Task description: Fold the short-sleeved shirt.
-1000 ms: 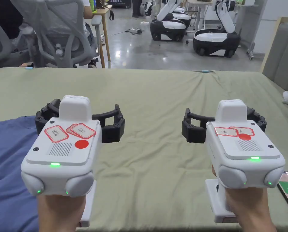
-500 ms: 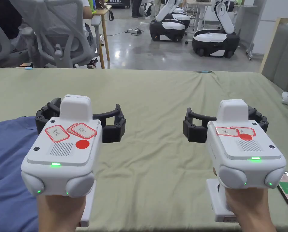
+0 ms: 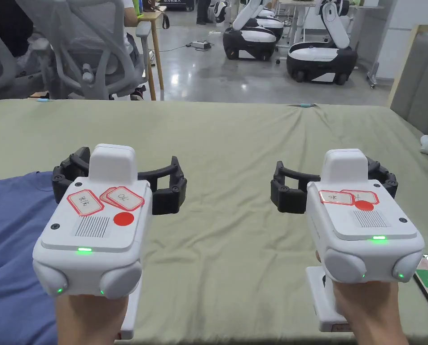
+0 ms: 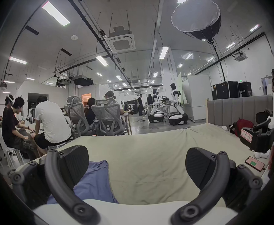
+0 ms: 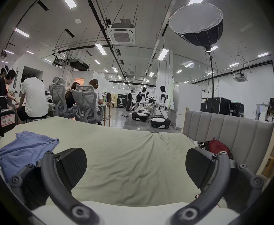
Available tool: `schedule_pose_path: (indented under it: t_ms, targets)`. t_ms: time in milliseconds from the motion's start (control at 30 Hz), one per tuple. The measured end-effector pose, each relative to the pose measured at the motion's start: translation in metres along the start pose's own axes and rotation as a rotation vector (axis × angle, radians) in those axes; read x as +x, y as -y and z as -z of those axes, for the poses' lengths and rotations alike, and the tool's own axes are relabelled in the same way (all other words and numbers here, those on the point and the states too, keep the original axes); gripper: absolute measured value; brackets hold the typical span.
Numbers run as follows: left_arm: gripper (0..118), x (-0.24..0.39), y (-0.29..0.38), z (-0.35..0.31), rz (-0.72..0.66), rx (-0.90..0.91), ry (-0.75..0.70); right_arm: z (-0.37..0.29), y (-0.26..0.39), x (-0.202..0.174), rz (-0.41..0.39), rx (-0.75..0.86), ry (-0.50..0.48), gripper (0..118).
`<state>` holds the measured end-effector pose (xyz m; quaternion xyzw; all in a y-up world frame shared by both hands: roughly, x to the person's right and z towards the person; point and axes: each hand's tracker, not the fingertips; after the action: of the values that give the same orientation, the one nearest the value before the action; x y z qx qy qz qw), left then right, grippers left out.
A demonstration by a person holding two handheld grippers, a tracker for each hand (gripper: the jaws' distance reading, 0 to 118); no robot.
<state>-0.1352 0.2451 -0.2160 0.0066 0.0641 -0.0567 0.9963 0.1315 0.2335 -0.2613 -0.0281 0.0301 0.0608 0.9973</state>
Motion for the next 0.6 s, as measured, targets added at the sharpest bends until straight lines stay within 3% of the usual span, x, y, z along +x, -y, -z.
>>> schedule_pose_path:
  t_ms: [333,367,400,433,467,500,600]
  targets:
    - [116,0.000,0.002,0.001,-0.003,-0.009,0.010,-0.001,0.002,0.000,-0.007,-0.023,0.017,117]
    - [103,0.000,0.000,0.000,-0.018,-0.011,0.023,-0.001,0.002,0.001,-0.009,-0.028,0.017,104]
    - [82,-0.001,-0.001,-0.001,-0.034,-0.009,0.038,-0.001,0.002,0.001,-0.012,-0.032,0.023,84]
    - [54,0.000,-0.001,-0.001,-0.030,-0.005,0.032,-0.001,0.002,0.002,-0.025,-0.031,0.047,56]
    - [9,0.002,-0.002,0.000,-0.020,0.000,0.018,-0.001,0.003,0.002,-0.037,-0.028,0.080,19]
    - [0,0.004,-0.001,0.001,0.005,0.003,-0.007,-0.002,0.003,0.003,-0.039,-0.021,0.093,6]
    - [0,0.002,-0.003,0.004,-0.015,-0.010,0.035,-0.005,0.002,0.010,-0.019,-0.020,0.071,2]
